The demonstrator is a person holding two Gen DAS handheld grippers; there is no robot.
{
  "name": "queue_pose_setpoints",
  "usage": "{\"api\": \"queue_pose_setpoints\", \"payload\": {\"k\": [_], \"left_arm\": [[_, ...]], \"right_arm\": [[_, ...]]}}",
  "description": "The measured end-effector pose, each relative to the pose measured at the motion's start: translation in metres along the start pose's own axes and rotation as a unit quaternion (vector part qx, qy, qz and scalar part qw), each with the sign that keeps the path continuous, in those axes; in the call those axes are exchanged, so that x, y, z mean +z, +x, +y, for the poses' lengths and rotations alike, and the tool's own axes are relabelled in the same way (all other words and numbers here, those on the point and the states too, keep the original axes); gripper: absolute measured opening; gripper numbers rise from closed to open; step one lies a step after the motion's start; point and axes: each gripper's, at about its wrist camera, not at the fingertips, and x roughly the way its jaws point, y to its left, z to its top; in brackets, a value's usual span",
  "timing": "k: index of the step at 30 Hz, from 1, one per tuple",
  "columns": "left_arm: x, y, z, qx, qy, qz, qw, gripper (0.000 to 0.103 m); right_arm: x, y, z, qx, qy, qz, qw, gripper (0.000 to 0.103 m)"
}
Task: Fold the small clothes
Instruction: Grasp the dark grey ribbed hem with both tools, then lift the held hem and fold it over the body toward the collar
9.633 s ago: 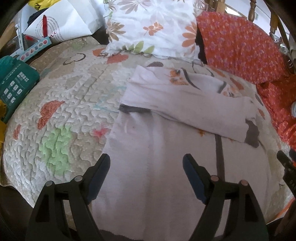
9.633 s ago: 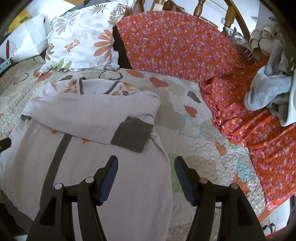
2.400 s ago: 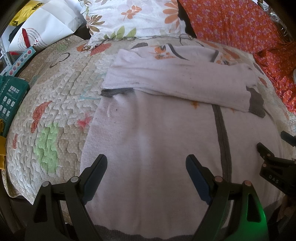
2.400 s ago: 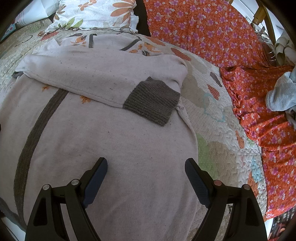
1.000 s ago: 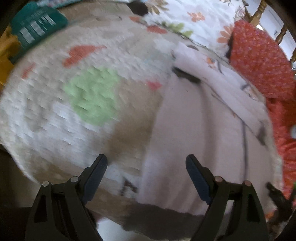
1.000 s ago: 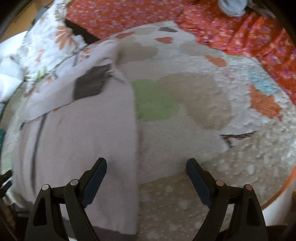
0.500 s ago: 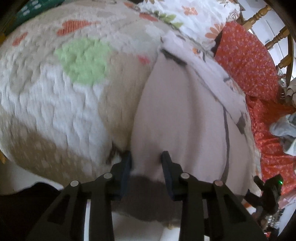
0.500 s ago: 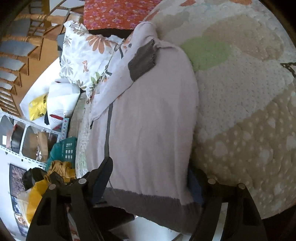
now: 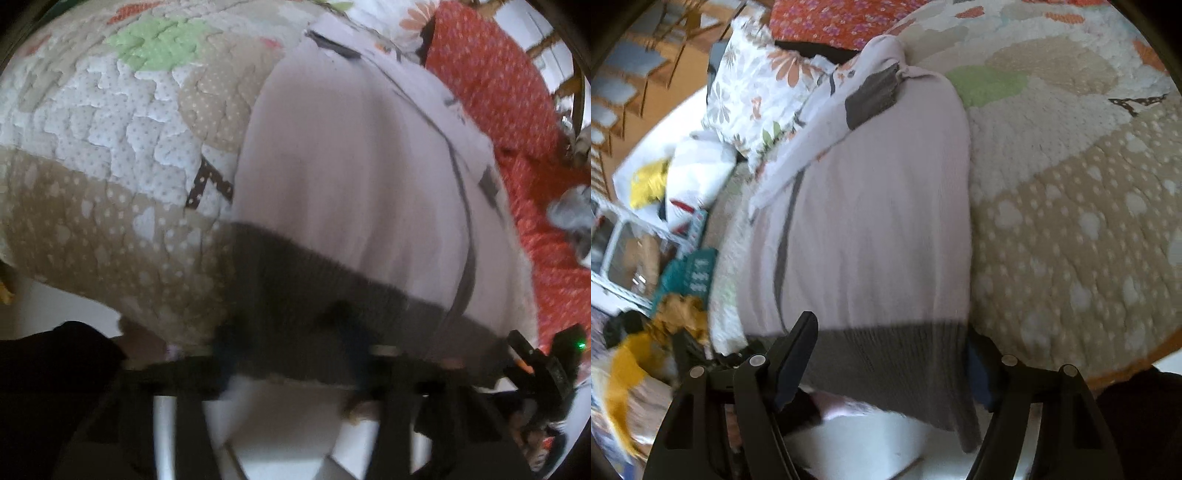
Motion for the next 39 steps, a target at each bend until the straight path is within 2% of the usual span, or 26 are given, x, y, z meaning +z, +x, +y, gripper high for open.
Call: {"api": "queue_pose_setpoints", "payload": {"k": [1, 2, 3, 4, 5, 10, 14, 16, 19, 24, 26, 29, 30, 31, 32, 34, 36, 39], "left_arm": [[-0.001, -0.003, 0.000, -0.017, -0.006, 0.000, 0.9998, 0.010], [-0.003, -0.007, 0.001, -0.020, -0.011, -0.005, 0.9997, 0.009], [-0.004, -0.014, 0.002, -0.030, -0.017, -0.012, 0.9993, 0.009], [-0.006, -0.019, 0.004, -0.039, -0.022, -0.016, 0.9989, 0.009], [-0.007, -0.025, 0.004, -0.046, -0.025, -0.021, 0.9984, 0.009], [0.013, -0.060, -0.009, -0.082, -0.027, -0.058, 0.9946, 0.009], [0.062, -0.073, -0.032, -0.100, -0.013, -0.082, 0.9915, 0.009], [0.101, -0.071, -0.048, -0.104, -0.007, -0.097, 0.9898, 0.009], [0.158, -0.055, -0.062, -0.091, -0.013, -0.114, 0.9891, 0.009], [0.264, -0.013, -0.073, -0.044, -0.044, -0.148, 0.9870, 0.009], [0.287, 0.005, -0.069, -0.031, -0.065, -0.141, 0.9874, 0.010], [0.306, 0.025, -0.058, -0.009, -0.100, -0.129, 0.9865, 0.010], [0.311, 0.027, -0.056, -0.006, -0.106, -0.131, 0.9856, 0.013], [0.316, 0.027, -0.058, -0.005, -0.104, -0.133, 0.9856, 0.022], [0.319, 0.026, -0.059, -0.001, -0.098, -0.138, 0.9857, 0.027], [0.322, 0.019, -0.064, 0.029, -0.084, -0.164, 0.9825, 0.049], [0.319, 0.012, -0.065, 0.052, -0.085, -0.177, 0.9792, 0.057], [0.310, 0.005, -0.071, 0.042, -0.073, -0.168, 0.9822, 0.060]], "right_arm": [[-0.005, 0.000, 0.005, -0.030, -0.018, -0.001, 0.999, 0.055], [-0.008, 0.000, 0.008, -0.048, -0.029, -0.001, 0.998, 0.038], [-0.009, -0.001, 0.009, -0.058, -0.035, 0.000, 0.998, 0.030], [-0.009, -0.002, 0.009, -0.050, -0.032, 0.004, 0.998, 0.011], [-0.008, -0.006, 0.008, -0.034, -0.024, 0.004, 0.999, 0.007], [0.013, -0.036, 0.016, 0.021, -0.009, -0.025, 0.999, 0.007], [0.056, -0.054, 0.034, 0.037, -0.021, -0.044, 0.998, 0.007], [0.086, -0.059, 0.043, 0.041, -0.025, -0.057, 0.997, 0.007], [0.136, -0.052, 0.059, 0.034, -0.031, -0.076, 0.996, 0.006], [0.238, 0.004, 0.057, 0.012, -0.012, -0.087, 0.996, 0.007], [0.272, 0.044, 0.042, 0.003, 0.005, -0.071, 0.997, 0.008], [0.294, 0.080, 0.015, -0.013, 0.062, -0.054, 0.997, 0.012], [0.300, 0.085, 0.010, -0.010, 0.073, -0.048, 0.996, 0.013], [0.305, 0.087, 0.009, -0.008, 0.070, -0.049, 0.996, 0.016], [0.309, 0.086, 0.010, -0.014, 0.058, -0.054, 0.997, 0.024], [0.315, 0.079, 0.015, -0.030, 0.035, -0.071, 0.996, 0.035], [0.317, 0.070, 0.018, -0.037, 0.028, -0.089, 0.995, 0.040], [0.315, 0.059, 0.027, -0.034, 0.018, -0.102, 0.994, 0.041]]}}
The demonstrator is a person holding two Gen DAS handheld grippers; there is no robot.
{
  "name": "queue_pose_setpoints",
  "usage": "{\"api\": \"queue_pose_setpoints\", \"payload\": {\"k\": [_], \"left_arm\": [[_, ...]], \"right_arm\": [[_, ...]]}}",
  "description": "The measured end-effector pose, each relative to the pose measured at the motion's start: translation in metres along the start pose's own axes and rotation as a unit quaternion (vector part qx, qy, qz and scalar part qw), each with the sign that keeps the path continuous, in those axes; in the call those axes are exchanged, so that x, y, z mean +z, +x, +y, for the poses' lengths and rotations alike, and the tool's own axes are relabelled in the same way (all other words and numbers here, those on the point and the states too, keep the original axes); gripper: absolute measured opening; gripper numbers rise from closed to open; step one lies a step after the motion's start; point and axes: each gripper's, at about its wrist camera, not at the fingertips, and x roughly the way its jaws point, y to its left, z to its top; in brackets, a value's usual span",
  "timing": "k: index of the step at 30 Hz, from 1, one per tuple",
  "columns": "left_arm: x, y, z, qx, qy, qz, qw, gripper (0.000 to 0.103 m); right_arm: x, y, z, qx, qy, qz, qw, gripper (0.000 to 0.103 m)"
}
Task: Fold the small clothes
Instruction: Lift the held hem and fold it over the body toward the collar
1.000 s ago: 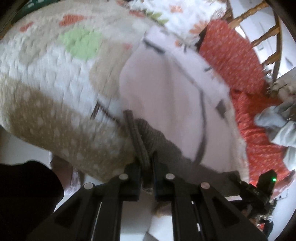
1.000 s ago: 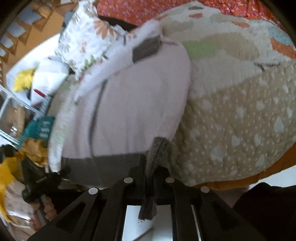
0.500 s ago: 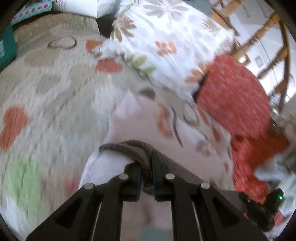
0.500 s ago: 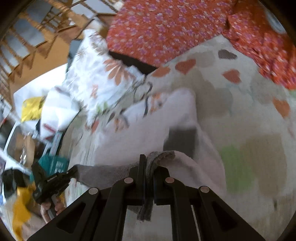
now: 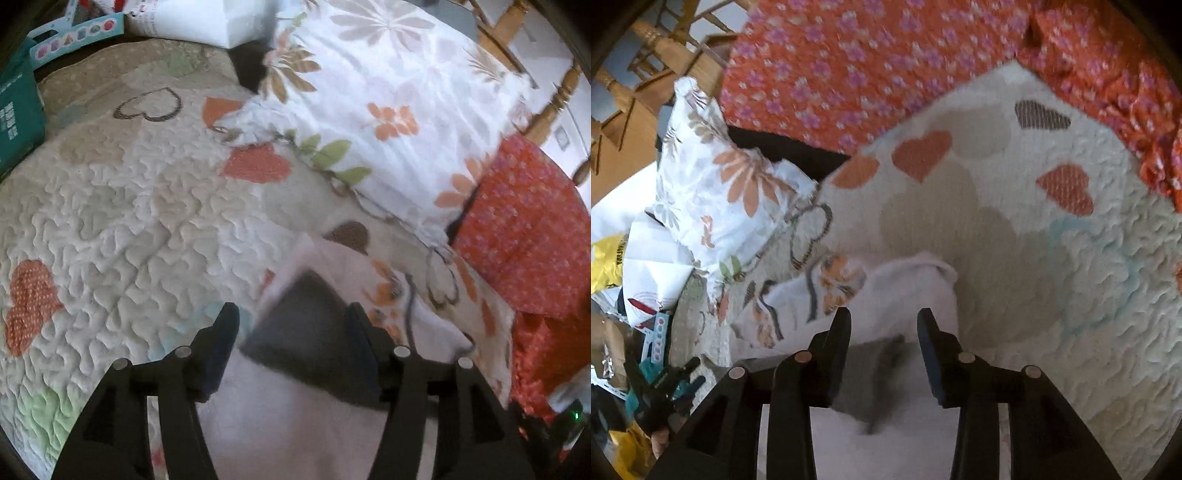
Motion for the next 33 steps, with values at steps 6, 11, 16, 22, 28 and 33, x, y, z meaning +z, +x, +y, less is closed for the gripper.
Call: {"api": "queue_pose_setpoints", "payload": {"k": [6, 11, 16, 22, 28, 33], "left_arm": [[-0.029, -0.020, -0.016, 0.040, 0.097, -0.006, 0.9944, 0.063], [-0.048, -0.010, -0.013, 0.057, 0.135, 0.037, 0.9886, 0.067], [-0.051, 0.003, -0.009, 0.082, 0.142, 0.053, 0.9851, 0.067], [-0.051, 0.004, -0.010, 0.097, 0.150, 0.054, 0.9825, 0.067], [-0.052, -0.006, -0.016, 0.095, 0.160, 0.037, 0.9818, 0.070], [-0.054, -0.019, -0.014, 0.122, 0.176, 0.009, 0.9768, 0.070]], "right_arm": [[-0.033, -0.001, 0.049, -0.015, -0.105, 0.040, 0.994, 0.041], [-0.072, 0.030, 0.073, 0.008, -0.164, 0.138, 0.977, 0.041], [-0.049, 0.078, 0.072, -0.124, -0.224, 0.080, 0.964, 0.041], [-0.030, 0.095, 0.072, -0.193, -0.243, 0.018, 0.951, 0.042], [-0.041, 0.077, 0.091, -0.211, -0.285, -0.013, 0.935, 0.055], [-0.040, 0.061, 0.096, -0.201, -0.269, -0.031, 0.941, 0.064]]}}
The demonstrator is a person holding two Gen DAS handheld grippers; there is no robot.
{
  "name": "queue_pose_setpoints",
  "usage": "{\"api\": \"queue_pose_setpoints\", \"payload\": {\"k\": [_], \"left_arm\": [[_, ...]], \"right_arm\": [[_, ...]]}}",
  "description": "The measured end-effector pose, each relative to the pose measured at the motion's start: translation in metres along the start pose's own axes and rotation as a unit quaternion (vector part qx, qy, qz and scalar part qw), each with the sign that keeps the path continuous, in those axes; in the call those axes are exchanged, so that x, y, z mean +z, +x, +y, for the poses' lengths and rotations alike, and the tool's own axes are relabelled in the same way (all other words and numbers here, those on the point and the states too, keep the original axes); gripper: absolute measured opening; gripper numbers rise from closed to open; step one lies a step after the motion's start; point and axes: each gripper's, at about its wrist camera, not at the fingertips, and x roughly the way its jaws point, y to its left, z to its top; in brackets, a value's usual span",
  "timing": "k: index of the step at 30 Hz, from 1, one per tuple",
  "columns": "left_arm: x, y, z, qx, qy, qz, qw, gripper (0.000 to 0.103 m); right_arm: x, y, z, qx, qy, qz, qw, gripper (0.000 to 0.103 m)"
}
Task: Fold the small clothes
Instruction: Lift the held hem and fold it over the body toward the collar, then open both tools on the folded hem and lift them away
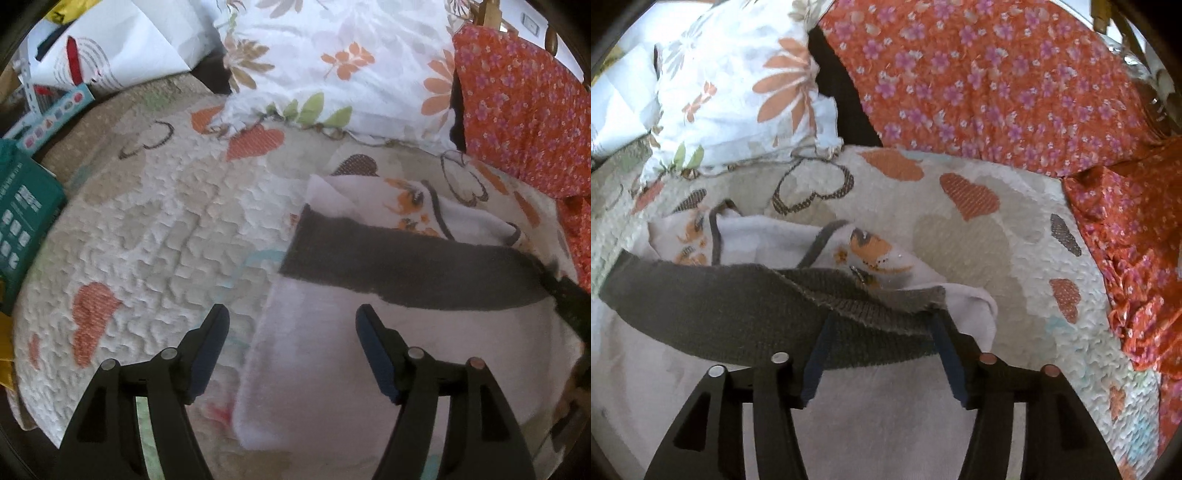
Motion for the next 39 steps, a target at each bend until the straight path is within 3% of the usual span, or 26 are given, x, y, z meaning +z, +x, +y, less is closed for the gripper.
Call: {"api": "queue_pose_setpoints", "payload": {"k": [6, 19, 27, 39], "left_arm": [[-0.007, -0.022, 0.005, 0.034, 0.012, -0.043, 0.9984, 0.070], [-0.038, -0.070, 0.004, 0.057, 0.019, -0.099, 0.9932, 0.071], [-0.053, -0.079, 0.009, 0.046, 0.013, -0.097, 0.9942, 0.072], [-0.049, -0.075, 0.011, 0.033, 0.002, -0.090, 0.9954, 0.072]], "right_arm": [[-0.010, -0.020, 0.005, 0.007, -0.001, -0.004, 1.000, 0.065], [-0.043, -0.077, 0.020, 0.035, 0.017, -0.024, 0.999, 0.072], [-0.068, -0.081, 0.027, 0.064, 0.048, 0.002, 0.997, 0.072], [-0.078, -0.065, 0.039, 0.077, 0.048, 0.033, 0.995, 0.072]]}}
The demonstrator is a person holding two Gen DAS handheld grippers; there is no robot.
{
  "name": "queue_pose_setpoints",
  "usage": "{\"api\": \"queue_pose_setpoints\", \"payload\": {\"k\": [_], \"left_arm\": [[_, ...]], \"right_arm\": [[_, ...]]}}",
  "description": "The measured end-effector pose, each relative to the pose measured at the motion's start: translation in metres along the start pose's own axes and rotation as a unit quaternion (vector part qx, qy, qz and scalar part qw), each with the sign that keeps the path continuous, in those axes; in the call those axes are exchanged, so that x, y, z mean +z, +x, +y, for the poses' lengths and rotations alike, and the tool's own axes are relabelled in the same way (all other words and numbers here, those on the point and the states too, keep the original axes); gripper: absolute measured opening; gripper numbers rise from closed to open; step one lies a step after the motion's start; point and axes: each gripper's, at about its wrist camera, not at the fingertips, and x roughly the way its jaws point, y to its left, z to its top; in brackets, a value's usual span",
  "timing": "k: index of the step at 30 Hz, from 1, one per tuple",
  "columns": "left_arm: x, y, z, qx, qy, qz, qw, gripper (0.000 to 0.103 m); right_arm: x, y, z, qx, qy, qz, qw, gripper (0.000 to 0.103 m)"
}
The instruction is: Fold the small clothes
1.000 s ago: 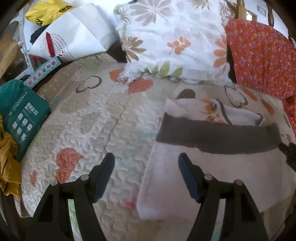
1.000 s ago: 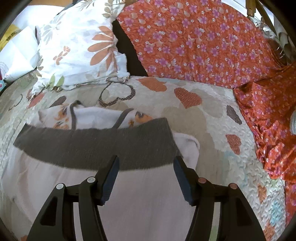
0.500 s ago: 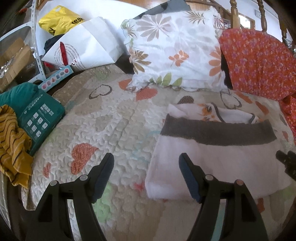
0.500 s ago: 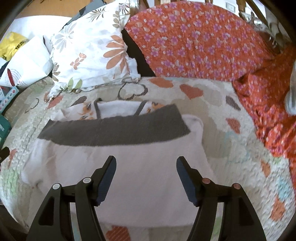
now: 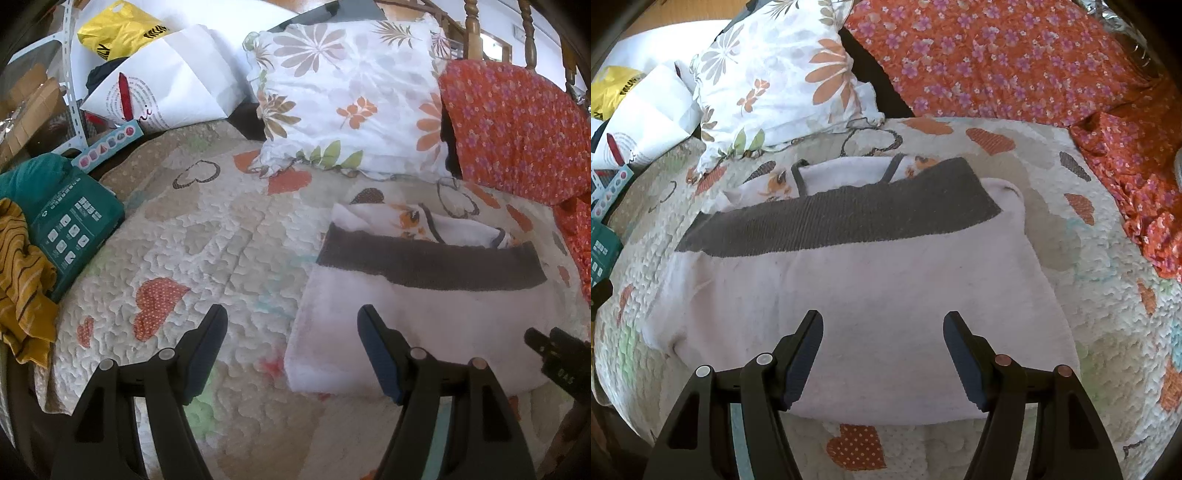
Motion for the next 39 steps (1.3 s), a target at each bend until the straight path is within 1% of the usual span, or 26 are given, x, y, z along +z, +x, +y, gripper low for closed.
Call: {"api": "queue_pose_setpoints", "payload": {"k": [5, 10, 16, 19, 27, 39], "left_arm": [[0.004, 0.003, -0.007, -0.009, 0.008, 0.000, 0.9999, 0.072], [0.006, 0.009, -0.009, -0.013, 0.010, 0.005, 0.9999, 0.075], [0.008, 0.021, 0.001, -0.005, -0.003, 0.023, 0.9997, 0.075], [0.009, 0.022, 0.009, 0.001, -0.013, 0.024, 0.9996, 0.075], [0.007, 0.018, 0.015, 0.008, -0.012, 0.015, 0.9998, 0.075], [0.007, 0.018, 0.013, 0.008, -0.008, 0.012, 0.9999, 0.075]], "right_arm": [[0.000, 0.007, 0.004, 0.004, -0.002, 0.011, 1.000, 0.073], [-0.001, 0.016, 0.008, 0.005, -0.005, 0.023, 1.000, 0.073], [-0.003, 0.025, 0.013, 0.010, -0.009, 0.034, 0.999, 0.073], [-0.005, 0.029, 0.018, 0.009, -0.019, 0.039, 0.999, 0.073], [-0.012, 0.029, 0.029, 0.002, -0.046, 0.034, 0.998, 0.074], [-0.013, 0.030, 0.030, 0.001, -0.054, 0.034, 0.998, 0.076]]}}
